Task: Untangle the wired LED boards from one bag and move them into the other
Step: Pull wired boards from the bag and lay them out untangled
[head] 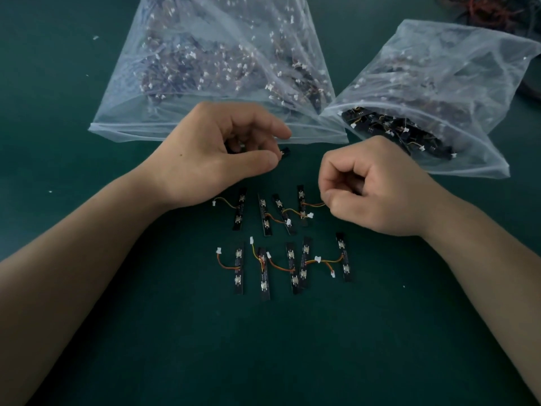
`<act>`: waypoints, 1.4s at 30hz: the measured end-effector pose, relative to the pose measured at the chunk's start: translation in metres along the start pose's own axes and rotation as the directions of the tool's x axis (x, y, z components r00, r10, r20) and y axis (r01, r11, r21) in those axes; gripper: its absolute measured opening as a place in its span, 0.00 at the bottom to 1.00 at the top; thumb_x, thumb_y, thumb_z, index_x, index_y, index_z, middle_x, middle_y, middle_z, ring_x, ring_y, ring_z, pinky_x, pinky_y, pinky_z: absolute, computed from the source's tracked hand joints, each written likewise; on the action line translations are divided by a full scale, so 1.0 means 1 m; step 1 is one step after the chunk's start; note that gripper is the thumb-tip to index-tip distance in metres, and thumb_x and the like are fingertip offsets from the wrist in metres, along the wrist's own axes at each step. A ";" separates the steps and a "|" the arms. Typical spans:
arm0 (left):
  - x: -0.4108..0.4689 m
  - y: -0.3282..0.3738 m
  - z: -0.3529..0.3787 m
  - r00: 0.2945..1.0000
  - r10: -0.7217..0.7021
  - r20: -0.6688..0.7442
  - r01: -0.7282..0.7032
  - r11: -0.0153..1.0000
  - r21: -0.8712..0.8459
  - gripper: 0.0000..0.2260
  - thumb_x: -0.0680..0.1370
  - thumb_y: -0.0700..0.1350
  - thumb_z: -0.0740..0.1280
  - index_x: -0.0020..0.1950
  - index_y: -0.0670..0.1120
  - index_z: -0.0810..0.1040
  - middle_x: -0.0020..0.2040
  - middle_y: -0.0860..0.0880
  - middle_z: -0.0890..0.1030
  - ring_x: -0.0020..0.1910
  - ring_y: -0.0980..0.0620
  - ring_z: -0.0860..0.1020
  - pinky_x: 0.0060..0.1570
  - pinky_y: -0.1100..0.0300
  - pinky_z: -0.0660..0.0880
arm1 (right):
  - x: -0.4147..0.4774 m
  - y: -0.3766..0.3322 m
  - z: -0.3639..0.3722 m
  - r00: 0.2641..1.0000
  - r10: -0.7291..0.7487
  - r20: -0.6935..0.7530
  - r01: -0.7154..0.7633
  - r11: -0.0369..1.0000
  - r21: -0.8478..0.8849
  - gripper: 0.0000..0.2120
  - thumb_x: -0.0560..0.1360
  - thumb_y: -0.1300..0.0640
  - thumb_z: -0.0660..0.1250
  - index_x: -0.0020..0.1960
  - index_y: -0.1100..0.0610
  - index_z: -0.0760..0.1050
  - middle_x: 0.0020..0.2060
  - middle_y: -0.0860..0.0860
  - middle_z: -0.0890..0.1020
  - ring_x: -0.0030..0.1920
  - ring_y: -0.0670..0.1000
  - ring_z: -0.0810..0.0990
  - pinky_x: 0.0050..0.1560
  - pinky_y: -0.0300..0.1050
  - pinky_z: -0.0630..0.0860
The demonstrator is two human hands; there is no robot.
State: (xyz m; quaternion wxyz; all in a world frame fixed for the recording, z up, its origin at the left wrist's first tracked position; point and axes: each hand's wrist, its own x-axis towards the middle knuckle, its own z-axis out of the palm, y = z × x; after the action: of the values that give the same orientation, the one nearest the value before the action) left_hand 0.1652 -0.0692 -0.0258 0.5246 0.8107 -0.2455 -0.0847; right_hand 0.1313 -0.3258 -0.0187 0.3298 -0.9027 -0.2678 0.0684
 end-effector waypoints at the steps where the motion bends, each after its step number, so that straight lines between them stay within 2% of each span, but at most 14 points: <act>1: 0.000 0.000 0.000 1.000 0.003 0.003 -0.003 1.000 0.002 0.12 0.76 0.46 0.74 0.59 0.53 0.84 0.49 0.51 0.87 0.49 0.44 0.84 0.58 0.43 0.78 | 0.000 0.000 0.000 1.000 -0.006 0.004 0.006 1.000 0.003 0.07 0.69 0.57 0.68 0.34 0.47 0.75 0.28 0.43 0.77 0.29 0.47 0.75 0.35 0.31 0.65; 7: 0.001 -0.005 0.001 0.999 0.042 -0.029 -0.042 0.999 0.008 0.10 0.77 0.44 0.74 0.58 0.52 0.84 0.48 0.52 0.87 0.48 0.47 0.84 0.54 0.50 0.80 | -0.001 0.003 -0.001 0.999 -0.035 0.022 0.034 0.998 0.052 0.07 0.70 0.58 0.68 0.36 0.48 0.76 0.30 0.45 0.78 0.30 0.50 0.74 0.36 0.33 0.64; 10: 0.002 -0.006 0.001 0.986 0.104 -0.133 -0.101 0.994 0.029 0.10 0.78 0.39 0.72 0.54 0.53 0.84 0.47 0.52 0.87 0.44 0.53 0.83 0.49 0.54 0.78 | -0.001 0.005 -0.001 0.999 -0.030 0.017 0.028 0.995 0.094 0.05 0.71 0.56 0.68 0.37 0.50 0.78 0.31 0.46 0.79 0.30 0.51 0.74 0.35 0.35 0.66; 13: 0.003 -0.006 0.002 0.950 0.159 -0.268 -0.148 0.987 0.058 0.12 0.78 0.36 0.69 0.51 0.54 0.83 0.45 0.54 0.87 0.44 0.50 0.83 0.47 0.51 0.79 | 0.000 0.006 0.001 1.000 -0.020 -0.021 0.022 0.990 0.136 0.05 0.73 0.57 0.67 0.38 0.52 0.79 0.31 0.46 0.80 0.31 0.48 0.75 0.35 0.35 0.67; 15: 0.002 -0.005 0.002 0.918 0.192 -0.348 -0.150 0.978 0.145 0.12 0.78 0.35 0.67 0.49 0.52 0.84 0.42 0.54 0.86 0.39 0.55 0.80 0.38 0.59 0.74 | 0.000 0.007 0.002 0.999 -0.008 -0.048 0.015 0.988 0.152 0.06 0.74 0.57 0.67 0.39 0.53 0.80 0.31 0.45 0.80 0.31 0.47 0.76 0.35 0.34 0.67; 17: 0.002 -0.005 0.000 0.913 0.176 -0.368 -0.096 0.969 0.227 0.10 0.77 0.37 0.67 0.48 0.49 0.85 0.41 0.55 0.85 0.37 0.59 0.78 0.39 0.69 0.71 | 0.001 0.007 0.004 0.997 0.007 -0.079 0.006 0.988 0.157 0.06 0.75 0.56 0.67 0.40 0.53 0.81 0.31 0.44 0.80 0.31 0.46 0.76 0.34 0.35 0.68; 20: 0.001 -0.003 0.001 0.943 0.107 -0.316 0.000 0.947 0.321 0.07 0.77 0.44 0.69 0.46 0.50 0.87 0.40 0.58 0.84 0.39 0.54 0.80 0.42 0.64 0.75 | 0.002 0.007 0.006 0.991 0.020 -0.131 0.000 0.988 0.154 0.06 0.76 0.56 0.68 0.42 0.53 0.81 0.32 0.44 0.79 0.31 0.46 0.74 0.33 0.38 0.69; 24: 0.002 0.000 0.005 0.985 0.087 -0.148 -0.008 0.884 0.468 0.07 0.74 0.54 0.73 0.45 0.52 0.87 0.43 0.57 0.84 0.44 0.57 0.81 0.52 0.58 0.77 | 0.003 0.008 0.007 0.987 0.030 -0.158 -0.002 0.985 0.173 0.06 0.78 0.54 0.68 0.43 0.54 0.81 0.32 0.45 0.79 0.31 0.46 0.74 0.33 0.39 0.69; 27: 0.003 0.000 0.003 0.987 0.072 -0.141 0.002 0.886 0.464 0.04 0.74 0.52 0.75 0.45 0.54 0.88 0.45 0.57 0.83 0.46 0.57 0.81 0.54 0.55 0.77 | 0.004 0.010 0.007 0.983 0.030 -0.182 0.006 0.981 0.194 0.08 0.78 0.51 0.67 0.44 0.53 0.81 0.33 0.48 0.80 0.32 0.51 0.76 0.35 0.46 0.72; 30: 0.004 0.000 0.002 0.990 0.070 -0.123 -0.002 0.874 0.485 0.02 0.77 0.49 0.74 0.46 0.53 0.87 0.47 0.57 0.82 0.49 0.55 0.80 0.62 0.47 0.75 | 0.006 0.010 0.009 0.973 0.039 -0.228 0.012 0.976 0.218 0.09 0.79 0.50 0.66 0.46 0.53 0.81 0.35 0.51 0.80 0.34 0.52 0.77 0.37 0.44 0.72; 33: 0.005 0.000 0.002 0.996 0.068 -0.063 -0.026 0.858 0.513 0.04 0.78 0.53 0.73 0.50 0.55 0.87 0.50 0.56 0.81 0.55 0.50 0.79 0.68 0.40 0.69 | 0.007 0.011 0.010 0.965 0.063 -0.255 -0.005 0.975 0.223 0.04 0.79 0.51 0.67 0.49 0.50 0.80 0.36 0.50 0.81 0.36 0.51 0.79 0.39 0.43 0.75; 37: 0.006 -0.003 -0.002 0.998 0.059 -0.015 -0.046 0.897 0.440 0.09 0.75 0.57 0.73 0.52 0.57 0.88 0.50 0.58 0.82 0.56 0.53 0.78 0.68 0.43 0.70 | 0.007 0.013 0.012 0.962 0.087 -0.259 -0.046 0.986 0.162 0.07 0.79 0.51 0.69 0.56 0.47 0.81 0.36 0.47 0.81 0.33 0.45 0.76 0.39 0.36 0.72; 39: 0.007 -0.008 -0.002 0.997 0.083 -0.011 -0.071 0.913 0.403 0.04 0.77 0.53 0.77 0.51 0.57 0.88 0.50 0.59 0.82 0.53 0.57 0.79 0.65 0.52 0.73 | 0.008 0.013 0.013 0.960 0.105 -0.260 -0.075 0.990 0.123 0.08 0.79 0.48 0.70 0.57 0.46 0.83 0.36 0.45 0.81 0.33 0.47 0.77 0.38 0.42 0.75; 42: 0.007 -0.012 -0.003 0.994 0.105 -0.040 -0.085 0.934 0.348 0.05 0.78 0.48 0.77 0.51 0.57 0.87 0.48 0.59 0.82 0.48 0.58 0.80 0.53 0.66 0.73 | 0.008 0.012 0.015 0.958 0.112 -0.264 -0.091 0.992 0.089 0.09 0.78 0.46 0.70 0.56 0.46 0.84 0.36 0.44 0.81 0.33 0.49 0.78 0.40 0.49 0.78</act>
State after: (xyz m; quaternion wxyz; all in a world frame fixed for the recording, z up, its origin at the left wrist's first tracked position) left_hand 0.1759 -0.0665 -0.0345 0.3845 0.8795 -0.2802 0.0086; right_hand 0.1391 -0.3210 -0.0378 0.3932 -0.9030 -0.1710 -0.0276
